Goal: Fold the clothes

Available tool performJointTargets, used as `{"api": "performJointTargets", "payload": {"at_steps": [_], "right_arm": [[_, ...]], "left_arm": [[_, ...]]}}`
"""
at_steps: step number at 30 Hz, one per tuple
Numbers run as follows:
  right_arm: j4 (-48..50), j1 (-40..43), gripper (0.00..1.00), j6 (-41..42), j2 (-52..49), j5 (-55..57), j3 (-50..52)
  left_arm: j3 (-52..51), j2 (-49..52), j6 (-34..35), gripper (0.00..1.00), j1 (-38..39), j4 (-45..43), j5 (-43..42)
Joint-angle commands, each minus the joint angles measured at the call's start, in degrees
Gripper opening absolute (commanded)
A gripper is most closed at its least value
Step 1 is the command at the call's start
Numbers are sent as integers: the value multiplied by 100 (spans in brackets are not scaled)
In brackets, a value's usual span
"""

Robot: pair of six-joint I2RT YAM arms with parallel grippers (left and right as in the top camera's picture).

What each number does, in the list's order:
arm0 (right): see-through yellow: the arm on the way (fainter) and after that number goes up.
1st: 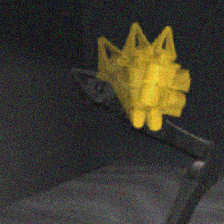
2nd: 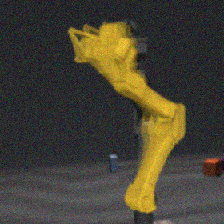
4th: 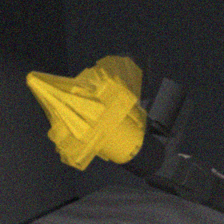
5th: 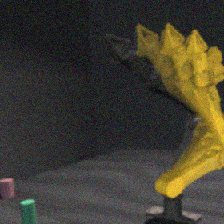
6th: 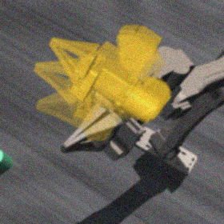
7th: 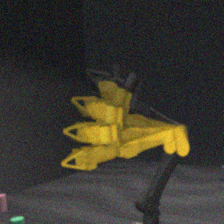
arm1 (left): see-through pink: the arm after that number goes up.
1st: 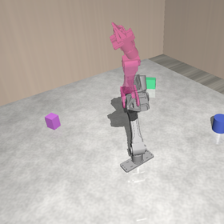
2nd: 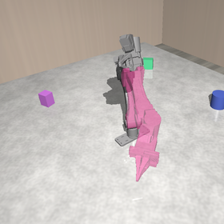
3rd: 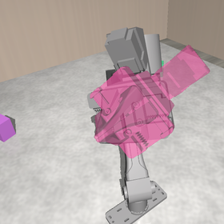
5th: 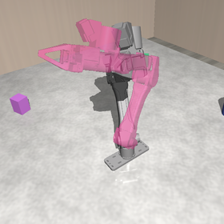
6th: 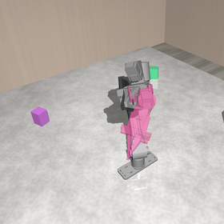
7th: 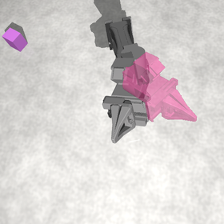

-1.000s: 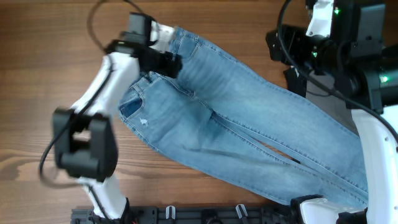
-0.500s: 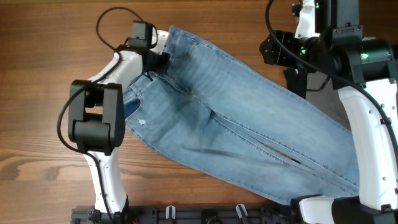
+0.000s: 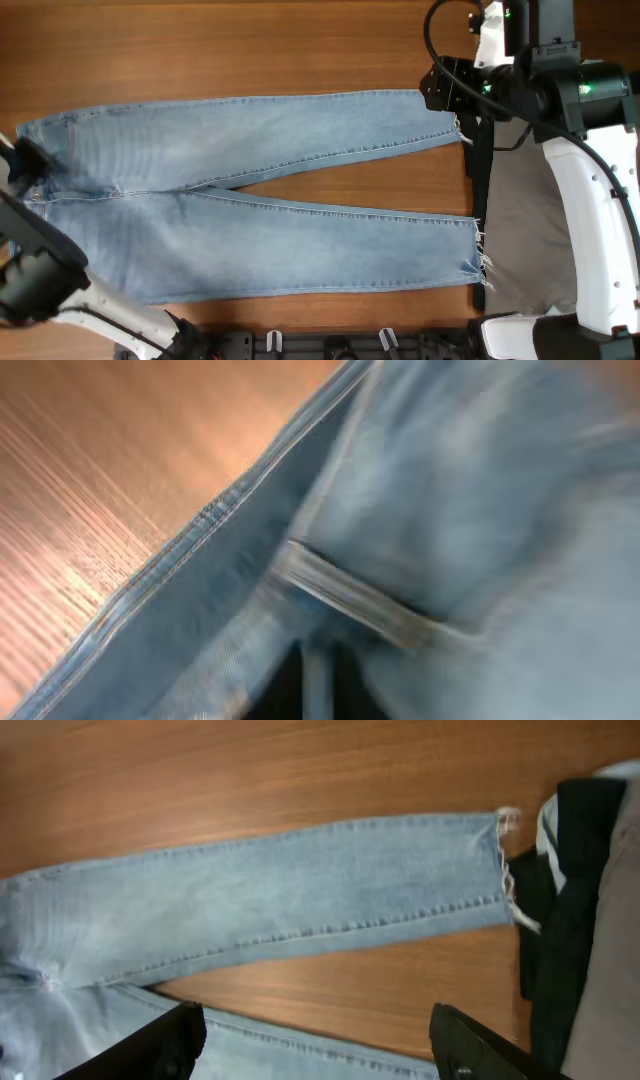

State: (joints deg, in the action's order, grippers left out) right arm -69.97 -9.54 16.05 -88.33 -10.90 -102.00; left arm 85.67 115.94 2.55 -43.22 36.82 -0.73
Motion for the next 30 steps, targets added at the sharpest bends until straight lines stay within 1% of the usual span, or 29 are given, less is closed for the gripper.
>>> {"api": "performJointTargets", "payload": {"at_steps": [1, 2, 3, 5, 6, 7, 8, 9, 10, 11, 13, 15, 16, 17, 18, 22, 23, 24, 26, 29, 30], "right_arm": [[-358, 9, 77, 538, -330, 516, 33], [-610, 9, 76, 662, -511, 702, 33], [-826, 9, 75, 662, -734, 728, 39], [-1097, 9, 73, 645, -1241, 726, 46], [-1005, 9, 73, 522, -1497, 614, 46], [-789, 9, 61, 293, -1703, 354, 46], [-509, 9, 49, 195, -1974, 76, 46], [-295, 9, 37, 188, -2212, -177, 46], [-70, 9, 31, 173, -2490, -369, 46], [70, 9, 30, 151, -2638, -457, 46], [212, 9, 30, 7, -2673, -577, 46], [289, 9, 30, -251, -2629, -723, 44], [232, 9, 30, -289, -2629, -717, 44], [181, 9, 30, -308, -2629, -717, 44], [149, 9, 29, -369, -2629, -719, 44], [146, 9, 29, -402, -2629, -719, 44], [144, 9, 29, -407, -2629, -717, 44], [151, 9, 29, -402, -2629, -717, 44], [160, 9, 29, -404, -2629, -717, 44], [160, 9, 29, -402, -2629, -717, 44], [175, 9, 29, -407, -2629, -717, 44]], "left_arm": [[61, -1213, 90, 33, 372, 70, -1224], [61, -1366, 66, 36, 584, 243, -1423], [61, -1432, -74, 34, 804, 479, -1569], [59, -1434, -197, 23, 1287, 970, -1711], [59, -1412, -380, 18, 1523, 1147, -1781], [59, -1390, -522, 11, 1794, 1266, -1790], [59, -1320, -846, 4, 2175, 1325, -1740], [59, -1268, -848, 4, 2385, 1316, -1611], [59, -1082, -811, 4, 2811, 1296, -1663], [59, -931, -813, 4, 3077, 1296, -1659], [59, -570, -813, 4, 3506, 1145, -1613], [59, 4, -802, 5, 3915, 750, -1600], [59, 227, -708, 9, 4037, 579, -1596], [59, 439, -654, 9, 4135, 428, -1596], [59, 621, -651, 5, 4218, 337, -1543], [59, 1178, -474, 4, 4406, 186, -1399], [59, 1388, -232, 4, 4470, -7, -1403], [59, 1556, -136, 4, 4546, -258, -1405], [59, 1849, 162, 4, 4809, -1102, -1600], [66, 1897, 474, 4, 5169, -1996, -1637], [129, 1897, 752, 4, 5241, -2245, -1617]]}}
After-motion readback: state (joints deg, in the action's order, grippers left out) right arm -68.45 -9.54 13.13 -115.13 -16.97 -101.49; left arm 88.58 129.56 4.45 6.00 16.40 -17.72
